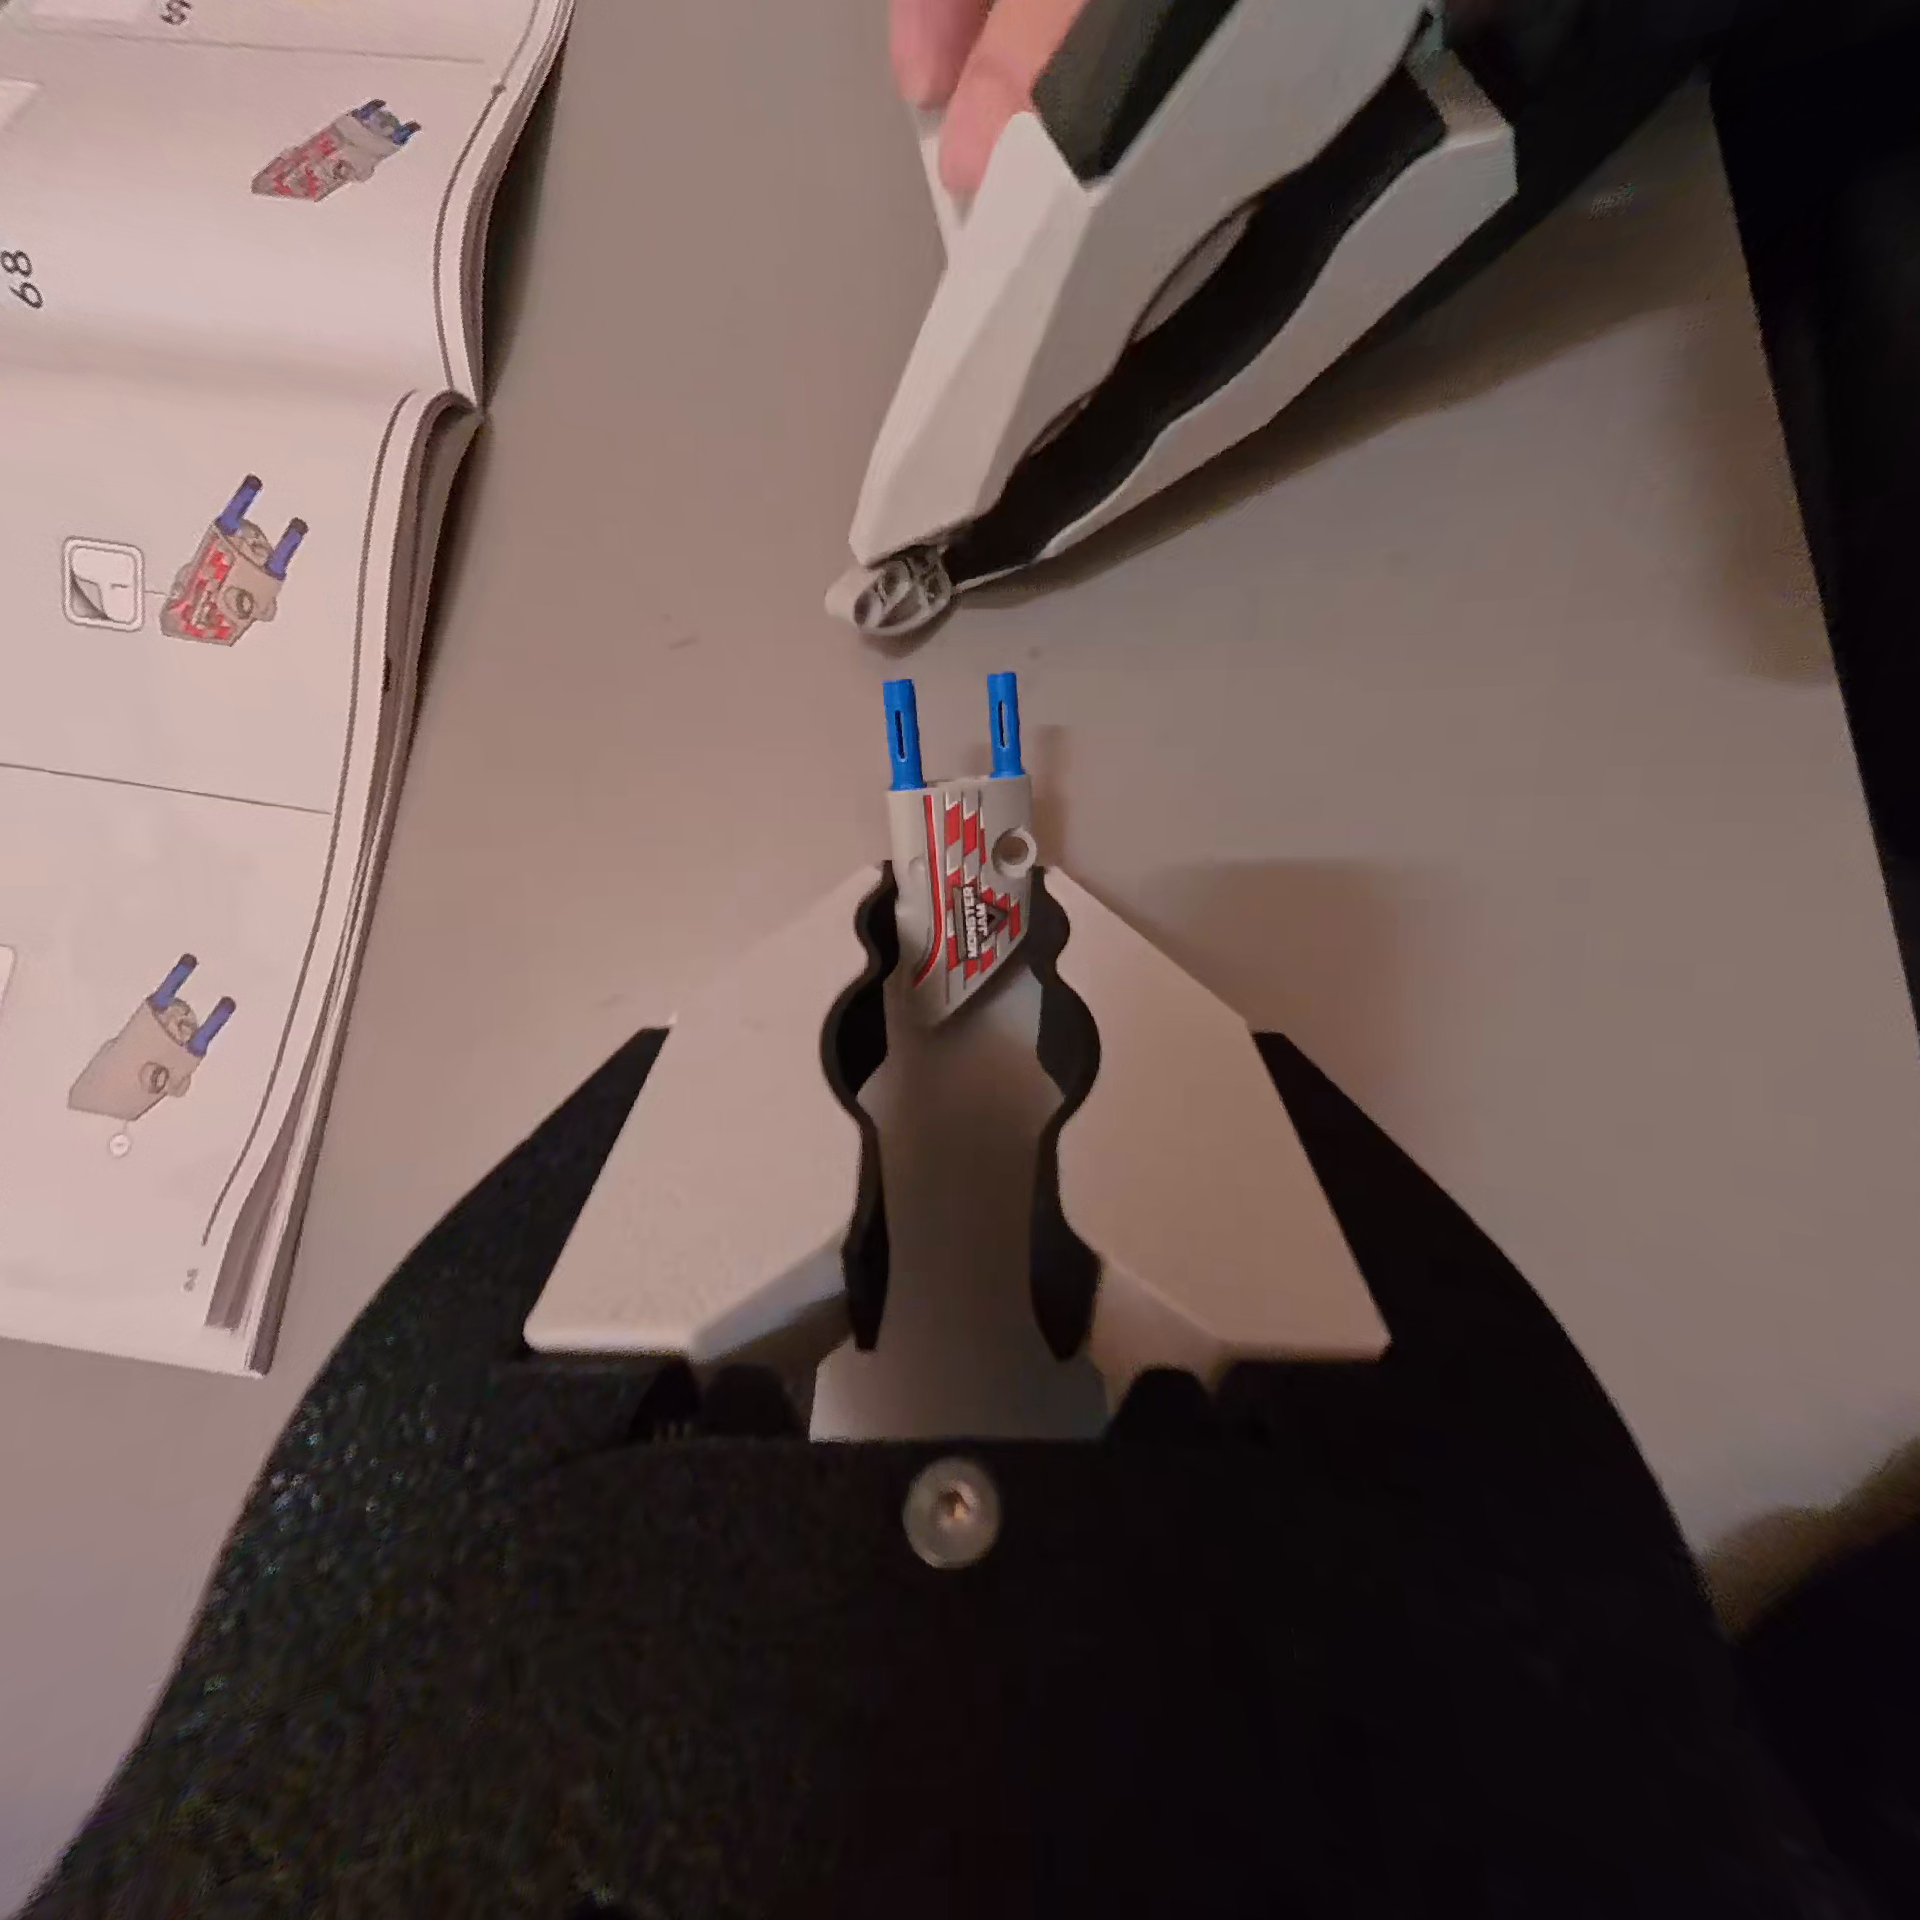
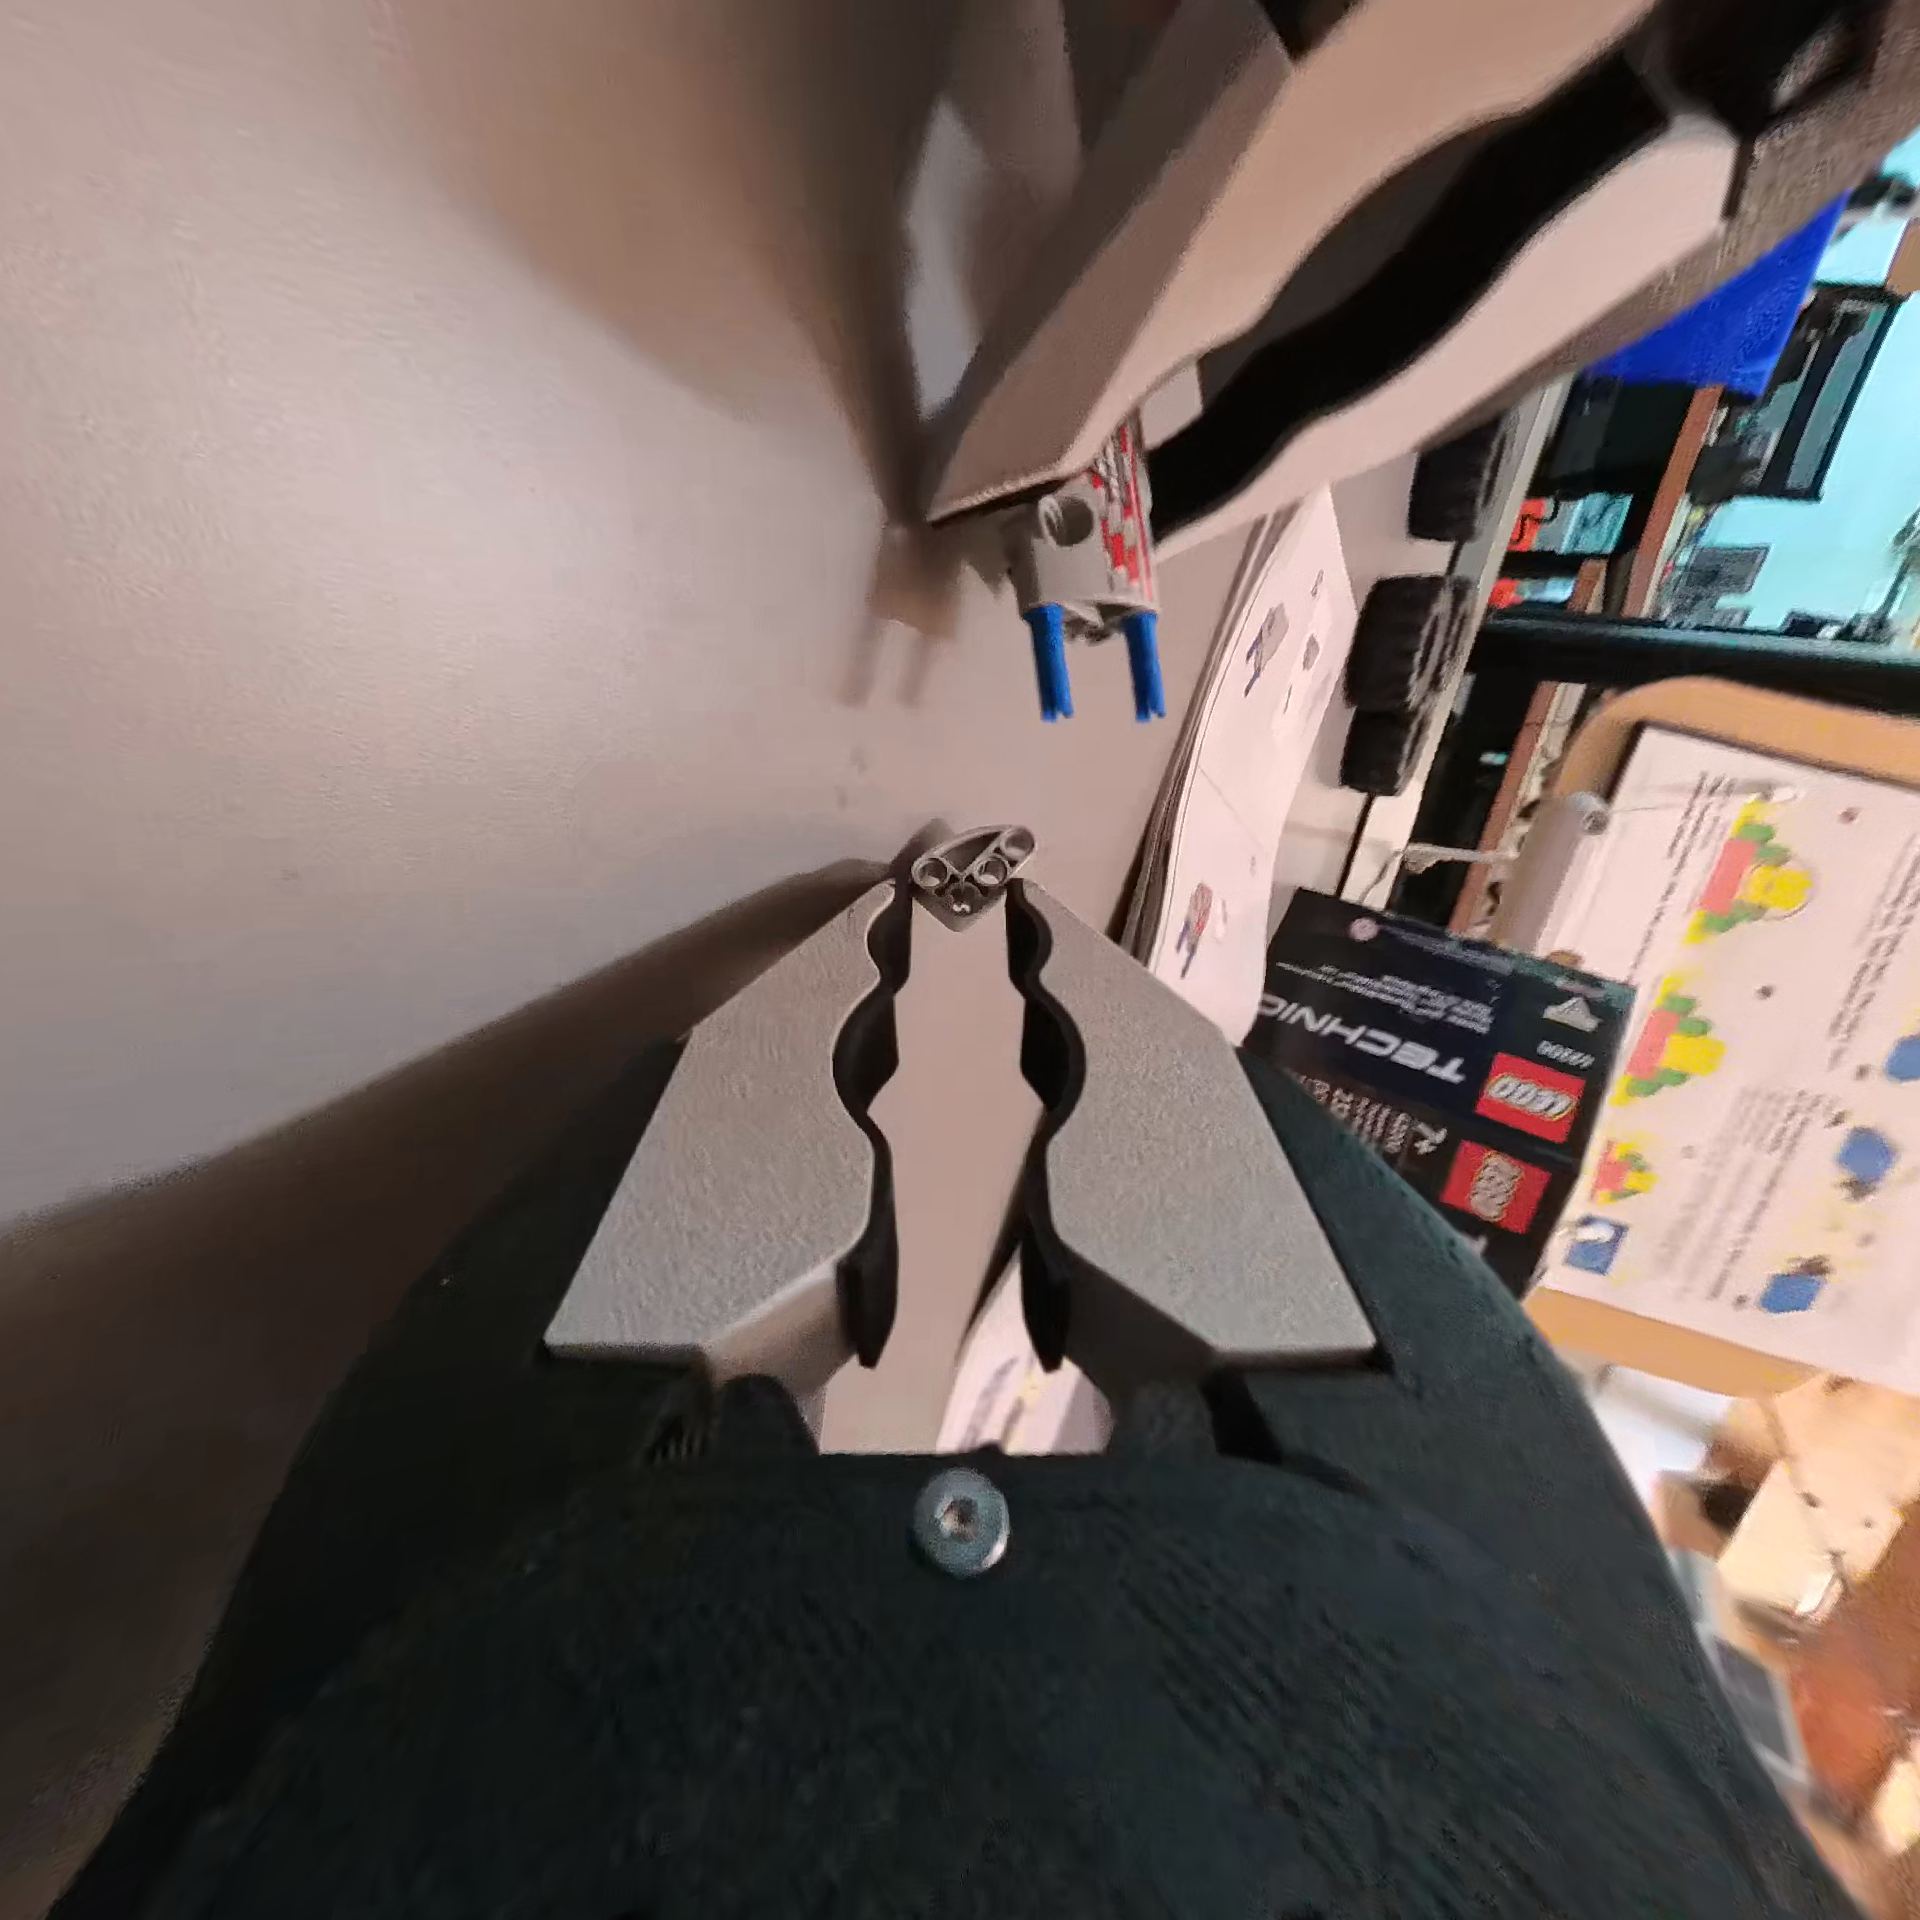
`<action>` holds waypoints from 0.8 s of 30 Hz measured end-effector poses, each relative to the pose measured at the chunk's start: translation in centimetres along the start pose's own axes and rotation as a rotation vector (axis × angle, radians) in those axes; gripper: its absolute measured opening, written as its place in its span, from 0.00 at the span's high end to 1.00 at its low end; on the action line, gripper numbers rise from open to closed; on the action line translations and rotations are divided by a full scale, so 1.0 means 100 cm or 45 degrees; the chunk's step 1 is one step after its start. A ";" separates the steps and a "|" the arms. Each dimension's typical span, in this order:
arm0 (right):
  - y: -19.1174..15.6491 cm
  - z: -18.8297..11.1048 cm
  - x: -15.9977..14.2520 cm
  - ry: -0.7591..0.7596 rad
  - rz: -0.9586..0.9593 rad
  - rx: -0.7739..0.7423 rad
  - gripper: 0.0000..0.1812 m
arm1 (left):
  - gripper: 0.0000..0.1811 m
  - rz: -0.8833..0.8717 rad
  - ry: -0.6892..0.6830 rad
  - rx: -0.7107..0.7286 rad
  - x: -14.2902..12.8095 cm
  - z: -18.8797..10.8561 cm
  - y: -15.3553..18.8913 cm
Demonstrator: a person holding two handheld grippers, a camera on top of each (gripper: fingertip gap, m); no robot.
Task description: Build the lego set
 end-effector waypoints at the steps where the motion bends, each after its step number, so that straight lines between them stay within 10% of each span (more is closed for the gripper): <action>1: 0.000 0.000 0.003 0.003 -0.036 -0.009 0.91 | 0.88 -0.010 0.000 -0.001 -0.001 0.000 -0.001; 11: 0.003 -0.008 0.009 0.155 -0.064 -0.023 0.82 | 0.88 -0.017 0.023 -0.005 -0.005 -0.002 -0.002; 24: 0.027 -0.032 -0.011 0.698 0.879 0.219 0.76 | 0.88 0.149 0.235 0.027 0.011 -0.010 0.003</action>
Point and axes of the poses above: each gripper's, where its closed fingertips meet, z out along the fingers, x out of its top, y = z × x across the jaws, the point moved 6 cm from there along -z, back along the fingers, and after that the axes turned 2 degrees about -y, right-handed, at the moved point
